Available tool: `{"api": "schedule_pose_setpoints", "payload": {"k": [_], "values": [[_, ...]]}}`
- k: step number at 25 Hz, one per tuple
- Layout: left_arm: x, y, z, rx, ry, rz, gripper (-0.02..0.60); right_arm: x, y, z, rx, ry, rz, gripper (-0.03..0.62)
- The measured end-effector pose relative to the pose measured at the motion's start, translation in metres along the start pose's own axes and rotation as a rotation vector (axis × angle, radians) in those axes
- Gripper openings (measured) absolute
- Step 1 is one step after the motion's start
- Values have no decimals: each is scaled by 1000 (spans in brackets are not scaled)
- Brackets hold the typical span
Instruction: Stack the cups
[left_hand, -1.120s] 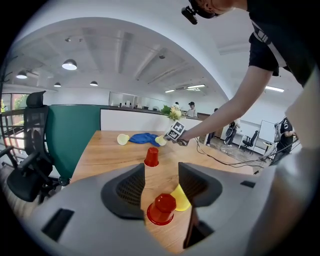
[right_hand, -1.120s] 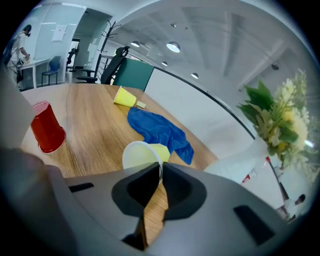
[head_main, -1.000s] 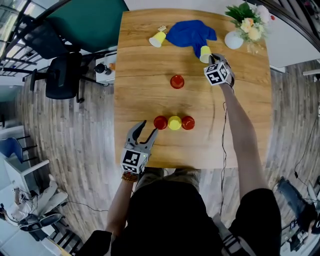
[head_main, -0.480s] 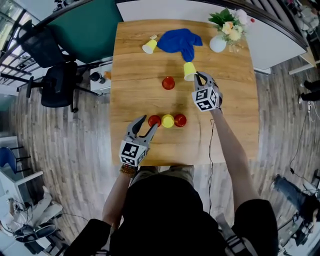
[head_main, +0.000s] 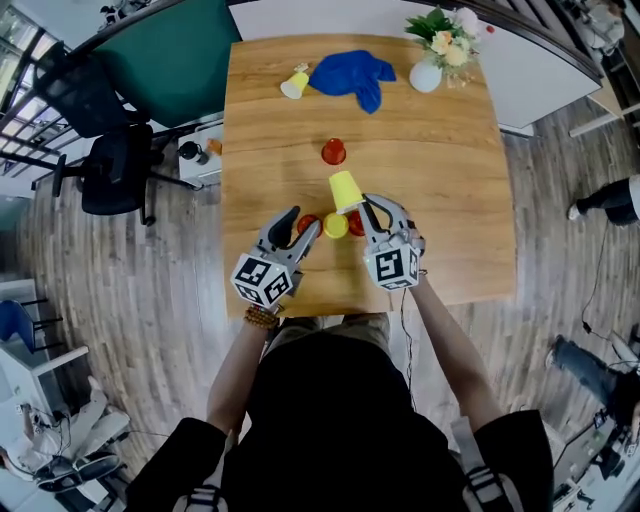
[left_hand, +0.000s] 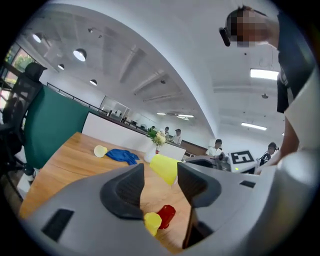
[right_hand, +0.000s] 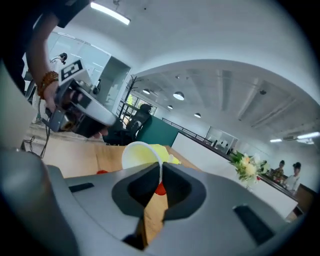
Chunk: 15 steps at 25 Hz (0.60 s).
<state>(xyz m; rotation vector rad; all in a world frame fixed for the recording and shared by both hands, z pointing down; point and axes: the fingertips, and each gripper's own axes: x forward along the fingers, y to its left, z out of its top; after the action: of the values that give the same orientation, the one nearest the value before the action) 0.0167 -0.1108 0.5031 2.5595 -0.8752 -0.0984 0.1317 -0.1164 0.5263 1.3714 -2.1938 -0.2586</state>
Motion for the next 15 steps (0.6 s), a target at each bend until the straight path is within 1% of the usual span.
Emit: {"api": "schedule_pose_setpoints", "payload": {"k": [3,6,9,11,13,15], "values": [[-2,1,-6,-105,-9,-38,232,-21,28,14,-1,-54,-3,23],[-10,-1,-11,-223,-23,-96,257,-32,53,21,-36,-86,18,25],[-18,-4,-19,-341,-22,-153,265,-42,70,28,-81,-116,31,23],[-20,-4,-21,-454,-23,-204,265,-47,75,31,-112,-132,32,23],[-20,-6,-24,-583,-30,-283,265,-52,81,34,-152,-153,46,23],[-20,-10,-28,-679,-29,-353,265,-56,90,35,-204,-175,69,23]]}}
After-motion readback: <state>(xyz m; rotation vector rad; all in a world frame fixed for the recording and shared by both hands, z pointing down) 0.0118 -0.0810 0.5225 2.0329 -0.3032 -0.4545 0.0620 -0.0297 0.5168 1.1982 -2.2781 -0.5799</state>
